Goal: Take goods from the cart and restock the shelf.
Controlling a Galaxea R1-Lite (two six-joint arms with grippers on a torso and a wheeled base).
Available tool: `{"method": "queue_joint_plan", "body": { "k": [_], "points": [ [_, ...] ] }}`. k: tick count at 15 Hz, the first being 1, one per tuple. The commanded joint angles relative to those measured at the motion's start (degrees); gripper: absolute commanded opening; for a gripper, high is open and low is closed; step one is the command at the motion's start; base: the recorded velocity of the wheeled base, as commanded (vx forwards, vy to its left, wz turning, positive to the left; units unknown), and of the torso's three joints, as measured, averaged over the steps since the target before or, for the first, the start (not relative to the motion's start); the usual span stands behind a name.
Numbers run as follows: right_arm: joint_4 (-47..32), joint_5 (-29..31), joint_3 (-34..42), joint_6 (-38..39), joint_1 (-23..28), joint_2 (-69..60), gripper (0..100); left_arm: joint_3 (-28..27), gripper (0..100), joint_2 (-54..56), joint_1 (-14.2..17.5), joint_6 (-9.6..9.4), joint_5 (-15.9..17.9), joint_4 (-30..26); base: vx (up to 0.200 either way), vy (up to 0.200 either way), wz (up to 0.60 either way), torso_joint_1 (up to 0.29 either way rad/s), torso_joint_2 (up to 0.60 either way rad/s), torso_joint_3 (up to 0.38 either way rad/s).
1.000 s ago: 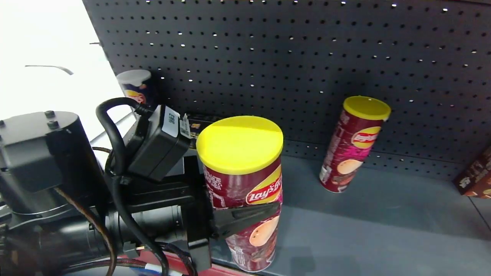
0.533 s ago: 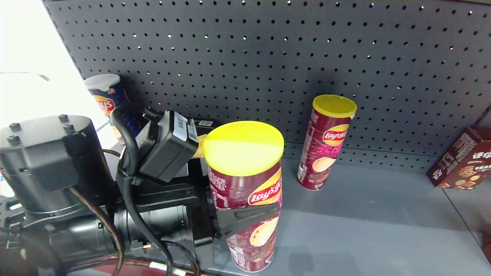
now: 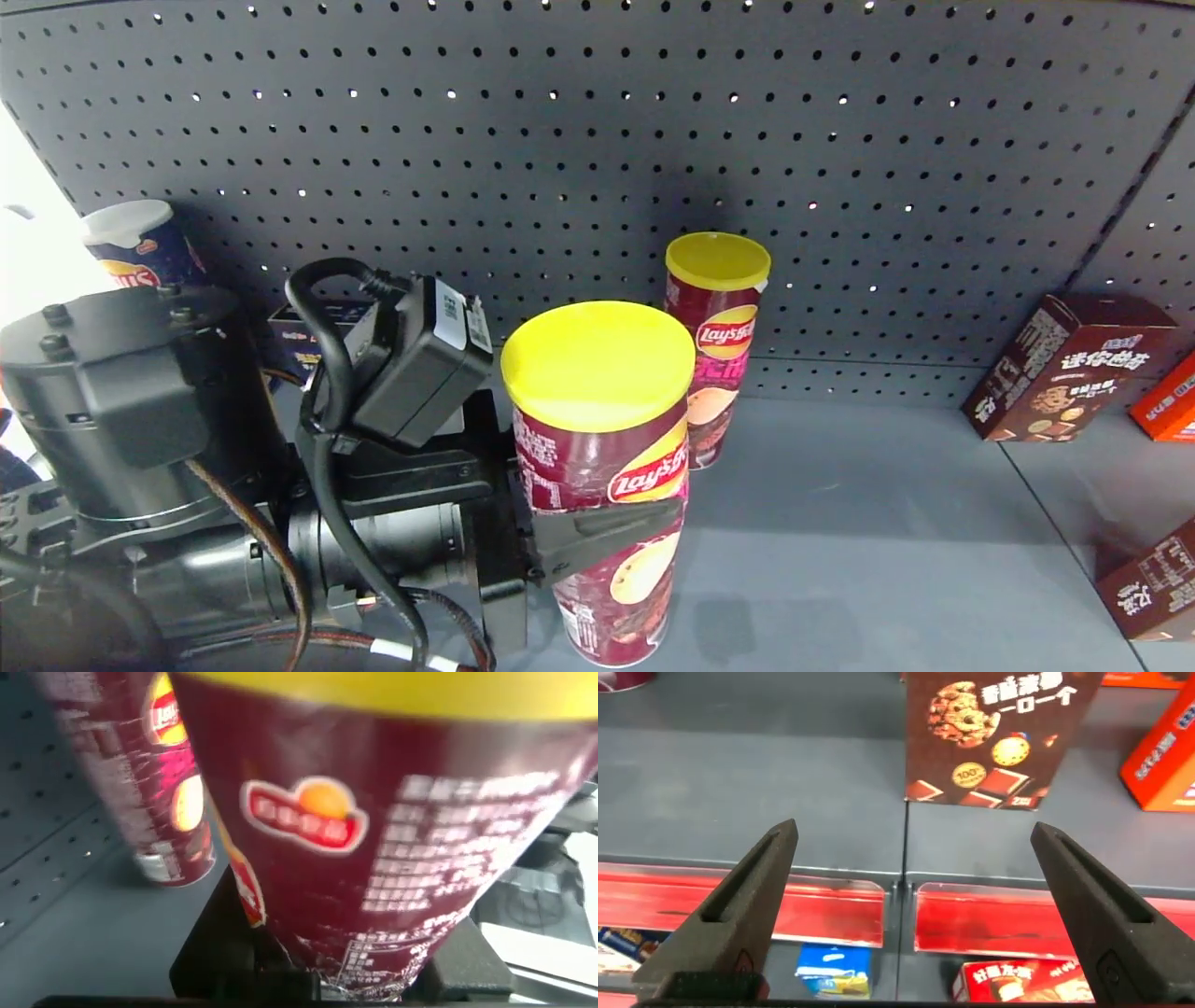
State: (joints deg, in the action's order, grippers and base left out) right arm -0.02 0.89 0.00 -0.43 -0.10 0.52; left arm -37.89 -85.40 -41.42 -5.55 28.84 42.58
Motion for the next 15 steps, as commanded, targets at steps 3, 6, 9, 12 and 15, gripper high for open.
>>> {"method": "queue_joint_plan", "body": {
  "k": [3,6,9,12,15],
  "points": [
    [0.0,0.0,0.0,-0.1,0.0,0.0,100,-0.3,0,0.0,-0.1,0.01,0.0,0.0,0.0,0.0,0.0,0.0,0.0,0.0],
    [0.0,0.0,0.0,0.0,0.0,0.0,100,0.1,0,0.1,0.0,0.01,0.0,0.0,0.0,0.0,0.0,0.0,0.0,0.0],
    [0.0,0.0,0.0,-0.3,0.0,0.1,100,0.3,0,0.2,0.0,-0.08,-0.1,-0.1,0.0,0.0,0.0,0.0,0.0,0.0],
    [0.1,1.1,-1.7,-0.3,0.4,1.0,100,0.4,0,0.0,0.0,-0.43,-0.4,0.0,0.0,0.0,0.0,0.0,0.0,0.0],
    [-1.5,-0.3,-20.1,0.2,-0.3,15.2,100,-0.1,0,-1.4,0.6,-1.92,-0.5,0.0,0.0,0.0,0.0,0.0,0.0,0.0]
  ]
}}
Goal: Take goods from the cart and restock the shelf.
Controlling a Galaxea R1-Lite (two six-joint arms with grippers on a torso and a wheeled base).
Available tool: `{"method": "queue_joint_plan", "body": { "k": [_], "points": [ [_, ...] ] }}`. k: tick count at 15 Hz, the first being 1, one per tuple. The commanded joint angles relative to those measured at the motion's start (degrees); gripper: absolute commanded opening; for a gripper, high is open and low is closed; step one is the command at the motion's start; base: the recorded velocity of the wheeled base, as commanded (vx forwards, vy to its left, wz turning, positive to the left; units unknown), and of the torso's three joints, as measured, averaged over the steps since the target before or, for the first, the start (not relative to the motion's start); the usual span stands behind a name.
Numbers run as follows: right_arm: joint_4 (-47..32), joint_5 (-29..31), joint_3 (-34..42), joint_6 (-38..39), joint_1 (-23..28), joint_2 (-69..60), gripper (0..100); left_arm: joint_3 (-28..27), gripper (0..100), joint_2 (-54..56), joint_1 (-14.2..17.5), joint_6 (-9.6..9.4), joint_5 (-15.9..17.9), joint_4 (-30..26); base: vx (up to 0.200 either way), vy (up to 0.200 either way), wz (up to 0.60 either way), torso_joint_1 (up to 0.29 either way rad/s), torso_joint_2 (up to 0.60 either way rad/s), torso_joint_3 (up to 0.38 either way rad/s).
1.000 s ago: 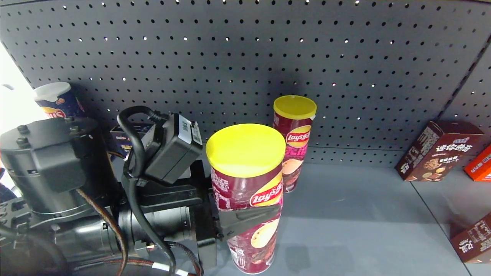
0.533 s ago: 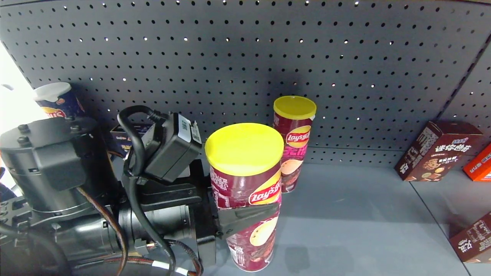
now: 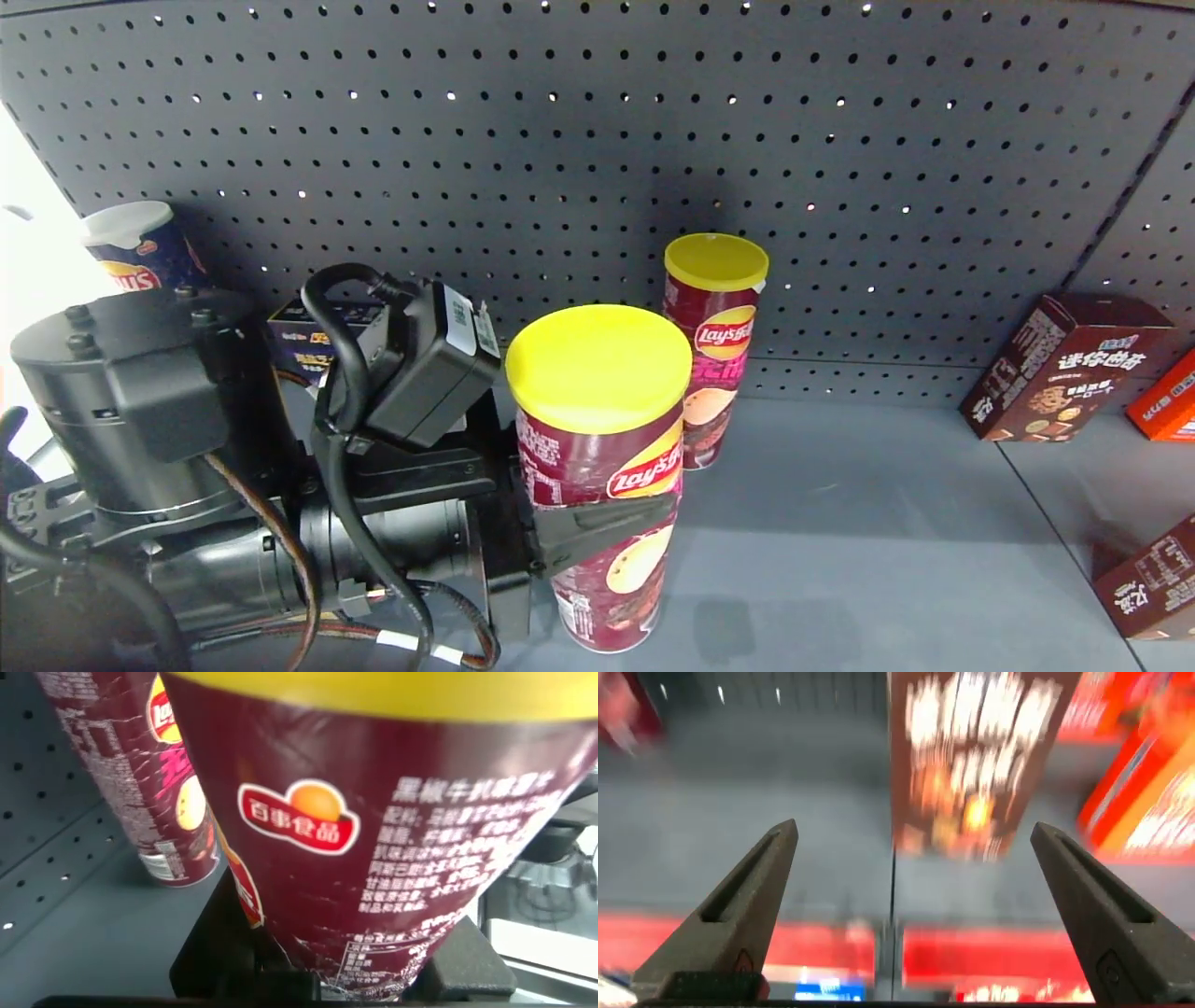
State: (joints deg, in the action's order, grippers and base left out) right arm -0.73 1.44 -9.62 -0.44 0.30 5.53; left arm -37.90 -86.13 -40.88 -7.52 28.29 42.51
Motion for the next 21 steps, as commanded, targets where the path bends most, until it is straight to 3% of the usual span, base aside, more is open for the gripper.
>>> {"method": "queue_joint_plan", "body": {
  "k": [1,3,5,9,13,15,21],
  "points": [
    [-1.2,-2.6,-10.7,-1.1,-1.9,9.2,100,0.0,0,-1.2,1.0,-0.39,0.1,0.0,0.0,0.0,0.0,0.0,0.0,0.0],
    [-1.6,-4.6,-16.1,-3.1,-2.7,11.8,100,-0.2,0,-1.1,1.6,-0.39,0.1,-0.1,0.0,0.0,0.0,0.0,0.0,0.0],
    [-1.7,-10.2,-22.1,-3.1,-4.0,18.3,100,0.3,0,-1.1,3.1,-0.39,0.0,0.0,0.0,0.0,0.0,0.0,0.0,0.0],
    [-1.3,-18.3,-27.1,-3.1,-7.5,30.9,100,0.3,0,-1.1,4.8,-0.39,-0.4,0.0,0.0,0.0,0.0,0.0,0.0,0.0],
    [-1.2,-18.8,-35.4,-3.5,-15.8,43.9,100,0.5,0,-0.9,5.7,-0.3,-1.0,0.0,0.0,0.0,0.0,0.0,0.0,0.0],
    [1.5,-18.8,-36.1,-4.9,-21.6,48.3,100,0.5,0,-0.9,5.7,-0.21,-1.7,0.0,0.0,0.0,0.0,0.0,0.0,0.0],
    [6.9,-18.9,-37.6,1.2,-27.9,58.0,100,0.5,0,-0.5,8.2,-0.04,-1.7,0.0,0.0,0.0,0.0,0.0,0.0,0.0]
  ]
}}
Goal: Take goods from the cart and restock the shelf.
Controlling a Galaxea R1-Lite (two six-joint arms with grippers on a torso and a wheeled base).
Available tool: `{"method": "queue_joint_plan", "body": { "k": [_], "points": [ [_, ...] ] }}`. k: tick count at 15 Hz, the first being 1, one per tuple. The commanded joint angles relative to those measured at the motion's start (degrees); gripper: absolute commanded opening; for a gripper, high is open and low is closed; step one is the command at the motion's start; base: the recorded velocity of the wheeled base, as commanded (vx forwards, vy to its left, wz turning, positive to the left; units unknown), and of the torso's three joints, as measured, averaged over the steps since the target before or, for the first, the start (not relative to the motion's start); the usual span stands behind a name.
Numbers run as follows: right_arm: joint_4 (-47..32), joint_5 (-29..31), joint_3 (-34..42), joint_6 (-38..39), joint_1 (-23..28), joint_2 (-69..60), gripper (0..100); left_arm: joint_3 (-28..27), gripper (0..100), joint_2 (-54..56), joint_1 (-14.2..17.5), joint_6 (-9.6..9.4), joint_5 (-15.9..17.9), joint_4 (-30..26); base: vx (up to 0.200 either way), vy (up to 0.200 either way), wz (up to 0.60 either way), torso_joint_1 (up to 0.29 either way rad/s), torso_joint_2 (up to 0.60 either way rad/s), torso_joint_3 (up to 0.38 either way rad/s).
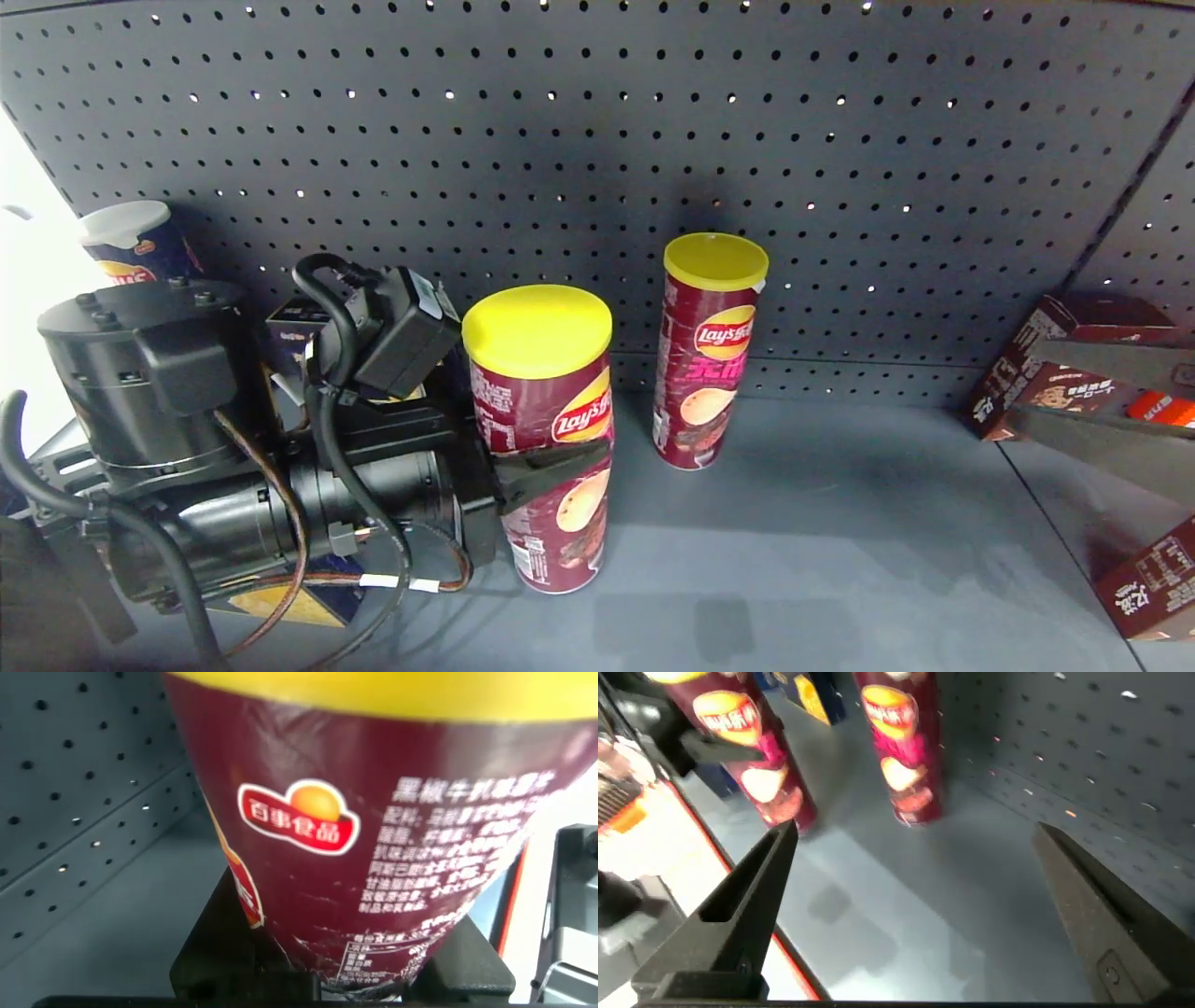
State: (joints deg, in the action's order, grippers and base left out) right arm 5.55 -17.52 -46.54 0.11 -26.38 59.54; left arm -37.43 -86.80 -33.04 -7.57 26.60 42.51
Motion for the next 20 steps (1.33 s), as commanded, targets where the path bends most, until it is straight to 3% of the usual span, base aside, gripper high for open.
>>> {"method": "queue_joint_plan", "body": {
  "k": [1,5,7,9,14,20],
  "points": [
    [1.7,0.0,-0.5,0.5,-1.1,6.0,100,0.0,0,0.1,0.3,0.1,0.0,0.0,0.0,0.0,0.0,0.0,0.0,0.0],
    [8.1,1.9,0.2,-5.2,-1.2,13.0,100,-0.1,0,0.0,0.3,0.1,0.0,0.0,0.0,0.0,0.0,0.0,0.0,0.0],
    [18.2,1.4,0.6,-6.8,-1.4,18.5,100,0.0,0,0.0,0.7,0.1,0.1,0.0,0.0,0.0,0.0,0.0,0.0,0.0],
    [22.8,-1.4,-0.1,-6.8,-1.4,22.0,100,-0.1,0,-0.1,1.1,0.1,0.1,0.1,0.0,0.0,0.0,0.0,0.0,0.0],
    [29.8,-3.4,-0.4,-6.9,-2.5,27.6,100,0.0,0,-0.2,1.2,0.1,0.1,0.1,0.0,0.0,0.0,0.0,0.0,0.0],
    [31.2,-5.7,-0.3,-7.1,-3.2,31.8,100,-0.2,0,-0.2,1.1,0.1,0.1,0.1,0.0,0.0,0.0,0.0,0.0,0.0]
  ]
}}
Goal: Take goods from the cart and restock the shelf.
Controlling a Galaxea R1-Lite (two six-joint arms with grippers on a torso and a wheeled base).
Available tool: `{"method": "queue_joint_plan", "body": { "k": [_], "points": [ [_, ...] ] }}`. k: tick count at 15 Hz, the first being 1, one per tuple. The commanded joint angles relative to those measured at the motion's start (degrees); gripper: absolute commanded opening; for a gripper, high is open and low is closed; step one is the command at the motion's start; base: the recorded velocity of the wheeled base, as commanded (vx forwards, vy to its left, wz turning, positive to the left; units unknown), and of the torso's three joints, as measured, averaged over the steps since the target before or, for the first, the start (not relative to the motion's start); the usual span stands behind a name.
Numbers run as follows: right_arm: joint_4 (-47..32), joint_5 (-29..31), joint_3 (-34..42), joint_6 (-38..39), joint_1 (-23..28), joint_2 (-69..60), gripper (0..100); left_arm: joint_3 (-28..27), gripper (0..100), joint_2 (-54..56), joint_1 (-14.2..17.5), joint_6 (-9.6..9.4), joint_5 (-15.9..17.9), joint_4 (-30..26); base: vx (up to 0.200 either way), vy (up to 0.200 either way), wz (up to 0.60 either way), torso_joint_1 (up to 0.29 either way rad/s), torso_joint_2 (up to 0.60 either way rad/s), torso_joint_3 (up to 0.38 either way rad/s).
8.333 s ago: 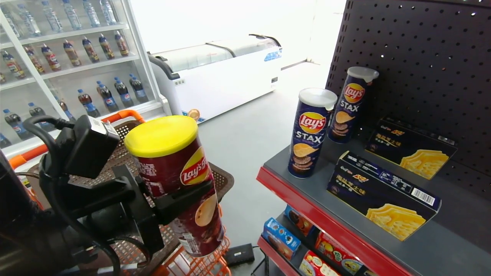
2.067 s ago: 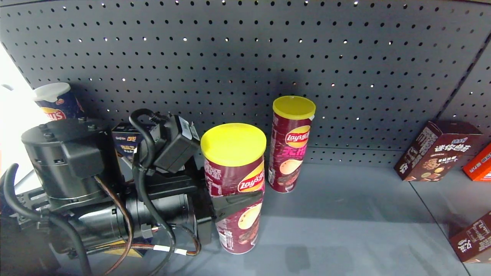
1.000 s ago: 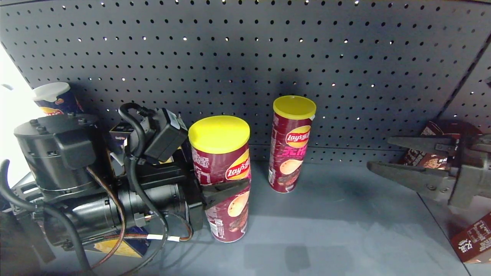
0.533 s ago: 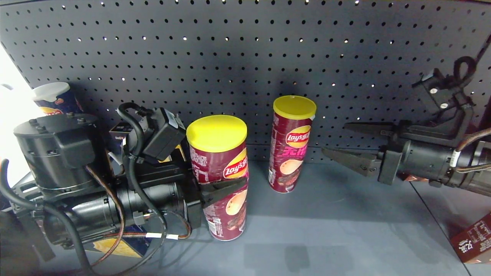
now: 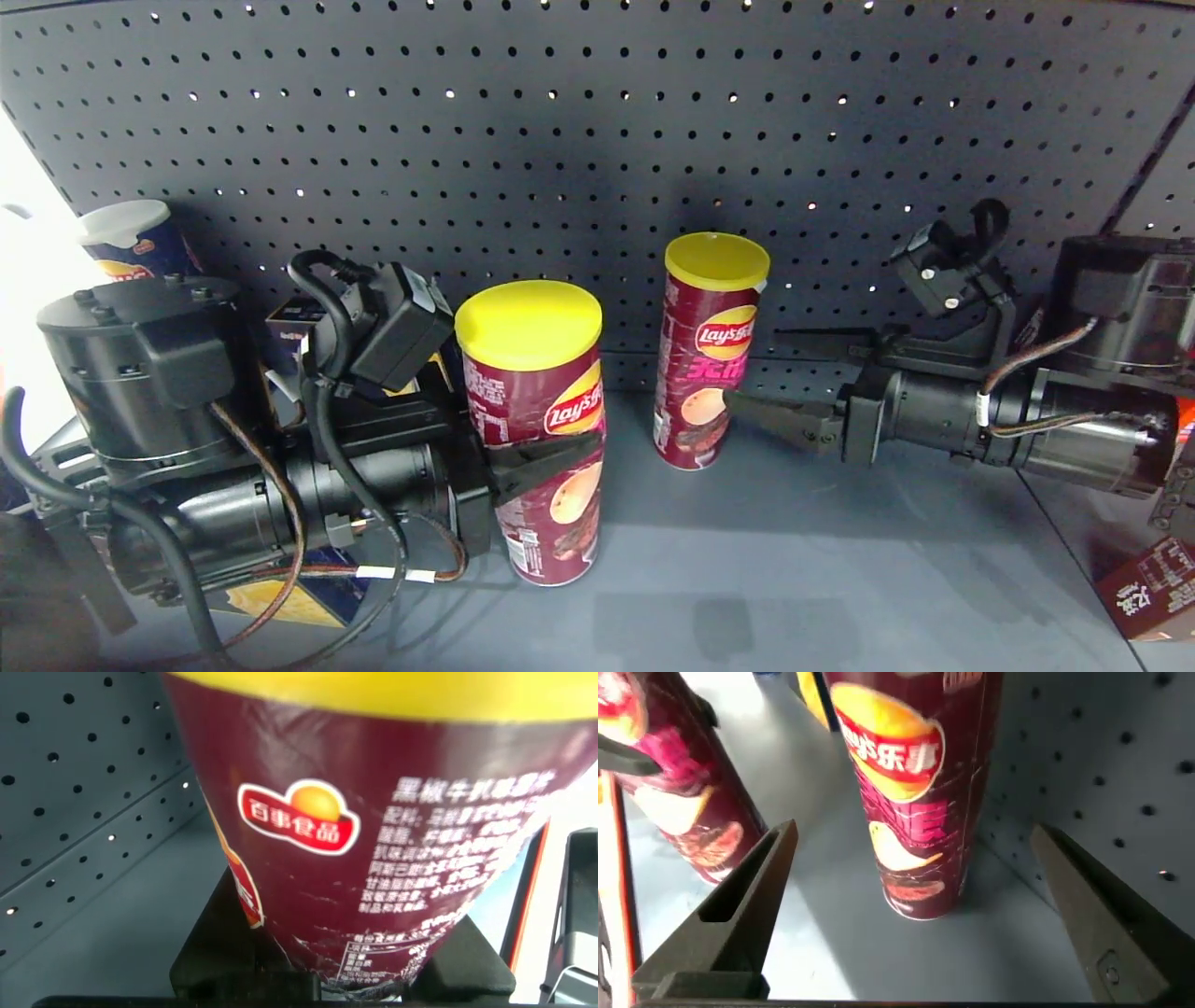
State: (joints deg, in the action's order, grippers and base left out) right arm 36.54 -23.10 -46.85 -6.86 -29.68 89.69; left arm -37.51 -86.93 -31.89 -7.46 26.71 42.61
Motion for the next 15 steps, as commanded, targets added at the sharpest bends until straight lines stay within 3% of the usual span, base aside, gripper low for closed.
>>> {"method": "queue_joint_plan", "body": {
  "k": [1,15],
  "points": [
    [1.0,-1.2,0.3,-0.1,0.4,2.5,100,-0.1,0,0.0,0.0,-0.01,0.0,-0.1,0.0,0.0,0.0,0.0,0.0,0.0],
    [8.9,-13.8,-0.8,-3.0,4.3,11.9,100,1.9,0,0.3,0.1,0.08,-0.2,-0.1,0.0,0.0,0.0,0.0,0.0,0.0]
  ]
}}
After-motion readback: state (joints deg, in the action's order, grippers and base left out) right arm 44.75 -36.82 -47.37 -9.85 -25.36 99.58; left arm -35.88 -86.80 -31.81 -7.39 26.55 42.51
